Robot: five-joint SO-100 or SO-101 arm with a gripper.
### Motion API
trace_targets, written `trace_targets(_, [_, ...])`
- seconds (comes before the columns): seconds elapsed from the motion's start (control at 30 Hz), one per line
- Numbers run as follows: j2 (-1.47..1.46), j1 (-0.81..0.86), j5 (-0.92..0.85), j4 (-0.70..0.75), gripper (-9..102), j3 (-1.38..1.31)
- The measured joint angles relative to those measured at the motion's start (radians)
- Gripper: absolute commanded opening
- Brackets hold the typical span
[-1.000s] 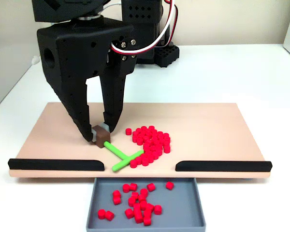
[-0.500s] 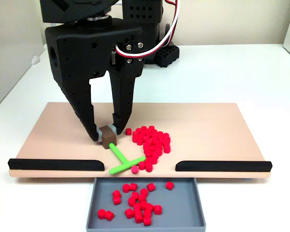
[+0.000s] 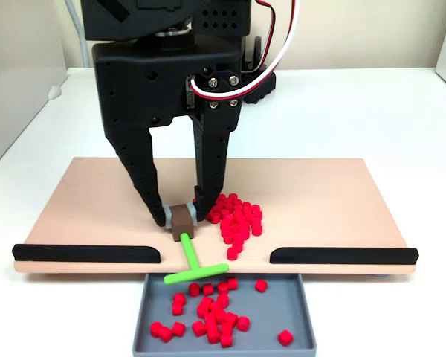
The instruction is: Push granules from right to the grey container
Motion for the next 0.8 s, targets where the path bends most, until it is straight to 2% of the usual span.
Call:
trace_targets(0.13, [0.061, -0.017, 0.110, 0.020, 0, 0.002])
trace_targets(0.37, [0.281, -0.066, 0.264, 0.152, 0, 0.049])
trace_targets(0.8, [0.888, -0.083, 0.356, 0.158, 0, 0.643])
